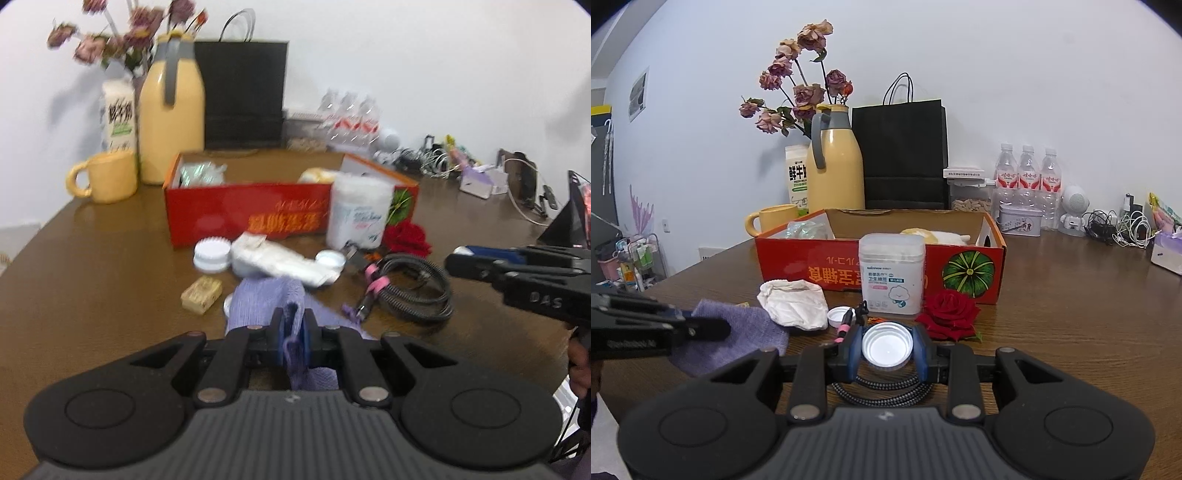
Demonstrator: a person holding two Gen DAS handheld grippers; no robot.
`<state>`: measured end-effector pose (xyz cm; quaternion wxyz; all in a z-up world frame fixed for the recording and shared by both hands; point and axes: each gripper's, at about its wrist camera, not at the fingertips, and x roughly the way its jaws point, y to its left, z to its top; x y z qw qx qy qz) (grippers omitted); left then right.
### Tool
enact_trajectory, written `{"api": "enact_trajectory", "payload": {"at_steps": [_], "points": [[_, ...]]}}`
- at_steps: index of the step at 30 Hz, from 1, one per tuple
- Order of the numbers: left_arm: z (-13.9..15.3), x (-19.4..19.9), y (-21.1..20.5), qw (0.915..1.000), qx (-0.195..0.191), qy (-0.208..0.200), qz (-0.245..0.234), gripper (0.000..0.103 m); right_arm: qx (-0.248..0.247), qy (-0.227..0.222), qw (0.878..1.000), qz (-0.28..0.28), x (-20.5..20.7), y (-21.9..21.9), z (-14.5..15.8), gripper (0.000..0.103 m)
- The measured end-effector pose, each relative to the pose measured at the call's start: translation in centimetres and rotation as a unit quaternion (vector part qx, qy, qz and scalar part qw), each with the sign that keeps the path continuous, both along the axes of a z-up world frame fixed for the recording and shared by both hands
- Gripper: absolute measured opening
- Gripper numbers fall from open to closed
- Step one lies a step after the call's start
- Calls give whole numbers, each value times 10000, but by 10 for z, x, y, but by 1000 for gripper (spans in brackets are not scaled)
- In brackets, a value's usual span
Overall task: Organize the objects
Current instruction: 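Carry the cap and purple pouch into the box and open both grippers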
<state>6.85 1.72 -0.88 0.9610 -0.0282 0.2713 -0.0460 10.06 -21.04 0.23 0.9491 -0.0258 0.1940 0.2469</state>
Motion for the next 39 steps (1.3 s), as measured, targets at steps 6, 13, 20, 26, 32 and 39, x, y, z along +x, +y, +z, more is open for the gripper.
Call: {"api": "enact_trajectory", "payload": {"at_steps": [6, 13, 20, 26, 32, 39], "points": [[-7, 5, 3, 9996, -112, 256, 79, 10, 1, 9, 10000, -10, 0, 0, 0, 28], [9, -8, 3, 9997, -33, -249, -48, 5, -7, -5, 10000, 15, 1, 0, -1, 28], [40, -15, 4, 9966, 34, -812, -117, 5, -43, -215, 9997, 135, 1, 5, 9, 28], [72, -1, 2, 9902, 120, -1386, -133, 5, -63, -567, 9980, 266, 12, 18, 29, 28], [91, 37, 3, 9847, 100, -1739, -76, 5, -47, -920, 9952, 326, 41, 34, 55, 28], [98, 101, 12, 9833, 3, -1818, 101, 5, -47, -922, 9952, 337, 104, 57, 77, 28]]}}
